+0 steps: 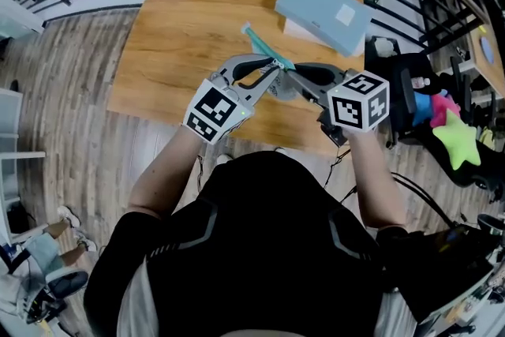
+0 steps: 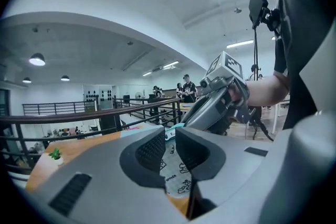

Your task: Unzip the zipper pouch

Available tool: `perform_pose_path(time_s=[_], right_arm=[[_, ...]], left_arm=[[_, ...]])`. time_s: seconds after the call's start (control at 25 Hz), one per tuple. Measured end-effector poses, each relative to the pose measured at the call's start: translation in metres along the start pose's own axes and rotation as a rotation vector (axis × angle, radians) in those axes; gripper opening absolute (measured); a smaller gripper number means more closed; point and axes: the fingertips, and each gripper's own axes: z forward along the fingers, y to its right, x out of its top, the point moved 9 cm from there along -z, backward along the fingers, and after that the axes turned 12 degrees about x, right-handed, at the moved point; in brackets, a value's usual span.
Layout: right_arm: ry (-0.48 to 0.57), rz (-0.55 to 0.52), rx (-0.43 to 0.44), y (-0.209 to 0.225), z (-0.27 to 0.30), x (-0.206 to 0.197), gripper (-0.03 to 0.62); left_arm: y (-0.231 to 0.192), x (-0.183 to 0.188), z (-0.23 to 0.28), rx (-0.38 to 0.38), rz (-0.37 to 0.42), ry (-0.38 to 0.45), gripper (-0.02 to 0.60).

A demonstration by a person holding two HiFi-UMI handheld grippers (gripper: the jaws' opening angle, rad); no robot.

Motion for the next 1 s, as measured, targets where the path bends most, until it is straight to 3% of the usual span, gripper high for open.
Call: perform_pose_path(time_s=[0.24, 0.4, 0.76, 1.0], right_arm=[[-0.010, -0.034, 0.033, -0.002, -0.001, 0.002, 0.055], [-0.023, -0.095, 0.063, -0.004, -0.003, 0.006, 0.055], [-0.075, -0.214, 0.106, -0.006, -0.005, 0.005, 0.054], [-0.078, -0.220, 0.134, -0.002, -0.008, 0.003, 0.054]], left_arm=[[-0.003, 0.002, -0.001, -0.028, -0.032, -0.012, 0.086], [-0.009, 0.005, -0.002, -0.071, -0.050, -0.019, 0.127], [-0.010, 0.001, 0.000, -0.184, -0.132, -0.055, 0.124], [-0.009, -0.001, 0.003, -0.230, -0.189, -0.074, 0.097]])
